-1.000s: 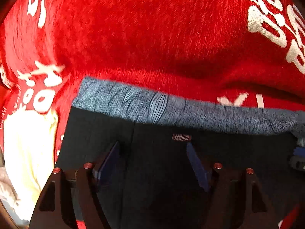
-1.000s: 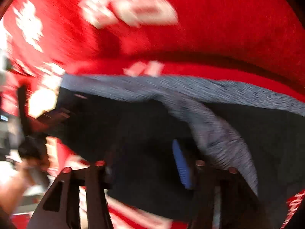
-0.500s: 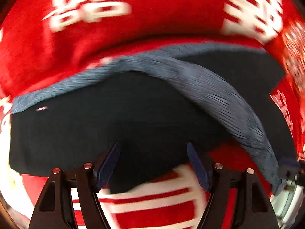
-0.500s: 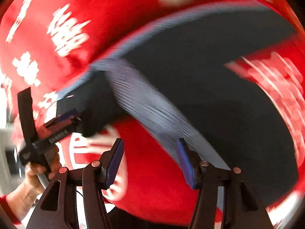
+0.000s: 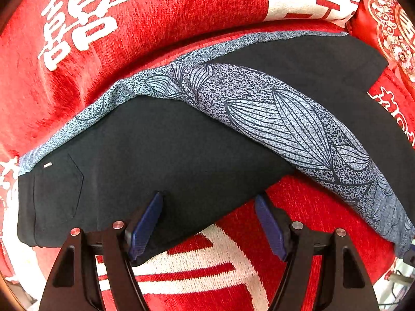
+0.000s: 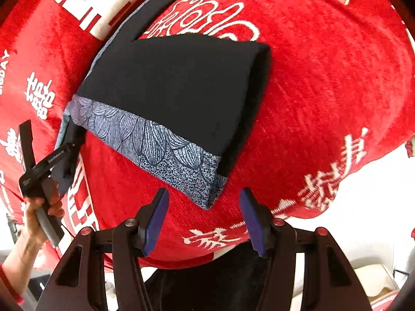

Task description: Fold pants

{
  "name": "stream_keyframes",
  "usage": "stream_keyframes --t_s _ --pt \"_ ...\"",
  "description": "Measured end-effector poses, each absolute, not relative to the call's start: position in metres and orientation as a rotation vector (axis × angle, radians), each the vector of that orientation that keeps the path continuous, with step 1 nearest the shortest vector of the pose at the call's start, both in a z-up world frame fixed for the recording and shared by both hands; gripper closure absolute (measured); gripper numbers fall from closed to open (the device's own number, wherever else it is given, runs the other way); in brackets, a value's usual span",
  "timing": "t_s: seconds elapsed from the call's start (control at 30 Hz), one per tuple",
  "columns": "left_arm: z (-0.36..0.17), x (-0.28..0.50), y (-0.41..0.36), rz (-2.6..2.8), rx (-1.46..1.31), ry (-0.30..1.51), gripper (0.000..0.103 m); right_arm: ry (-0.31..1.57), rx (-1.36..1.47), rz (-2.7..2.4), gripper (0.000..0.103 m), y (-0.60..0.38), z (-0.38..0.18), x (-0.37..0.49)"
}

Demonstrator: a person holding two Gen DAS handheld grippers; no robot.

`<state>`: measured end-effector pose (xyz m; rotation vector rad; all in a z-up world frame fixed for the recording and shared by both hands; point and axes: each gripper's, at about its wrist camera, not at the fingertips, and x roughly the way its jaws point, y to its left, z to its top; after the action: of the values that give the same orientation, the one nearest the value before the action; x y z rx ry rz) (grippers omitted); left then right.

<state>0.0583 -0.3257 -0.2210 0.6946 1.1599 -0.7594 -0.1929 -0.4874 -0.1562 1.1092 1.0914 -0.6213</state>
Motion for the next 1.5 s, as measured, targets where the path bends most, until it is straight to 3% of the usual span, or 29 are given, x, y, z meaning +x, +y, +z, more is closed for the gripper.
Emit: stream_keyframes --t_s 0.1,0.2,0.23,0.37,0.6,0.8,0.93,1.0,1.07,1.13,1.17,1.5 --pt "-0.221 0.051 -0.33 -0.731 0.695 1.161 0.029 1.081 1.129 -0.56 0.05 -0.491 -0.166 -0.176" --pt "-0.212 0.036 -0.34 -0.709 0.71 1.161 0.029 1.093 1.198 -0.472 0.092 -0.499 -0.174 -0.169" --pt "-0.212 0.034 -0.342 -0.694 0.714 1.169 0.029 1.107 1.21 -0.446 0.099 -0.501 -0.172 -0.165" --pt "-0.198 0.029 -0.352 -0.661 0.679 1.218 0.029 1.095 1.117 -0.337 0.1 -0.527 -0.128 -0.142" --pt "-0.161 0.019 -0.379 -0.608 0.576 1.222 0.029 1.039 0.874 -0.299 0.1 -0.66 -0.05 -0.058" --pt "-0.141 0.038 -0.401 -0.547 0.496 1.184 0.029 1.105 0.65 -0.352 0.1 -0.749 -0.053 0.029" --pt "-0.156 0.06 -0.42 -0.506 0.51 1.183 0.029 1.162 0.607 -0.39 0.099 -0.781 -0.077 0.06" --pt "-0.163 0.066 -0.426 -0.495 0.508 1.194 0.029 1.205 0.604 -0.409 0.092 -0.79 -0.094 0.074" --pt "-0.166 0.07 -0.435 -0.49 0.501 1.195 0.029 1.226 0.598 -0.408 0.072 -0.794 -0.102 0.078" --pt "-0.166 0.073 -0.442 -0.487 0.499 1.189 0.029 1.22 0.585 -0.378 0.034 -0.789 -0.101 0.078" --pt "-0.166 0.075 -0.445 -0.485 0.501 1.19 0.029 1.22 0.567 -0.367 0.029 -0.785 -0.099 0.077" --pt "-0.186 0.065 -0.471 -0.474 0.546 1.225 0.029 1.176 0.498 -0.472 0.028 -0.793 -0.082 0.055"
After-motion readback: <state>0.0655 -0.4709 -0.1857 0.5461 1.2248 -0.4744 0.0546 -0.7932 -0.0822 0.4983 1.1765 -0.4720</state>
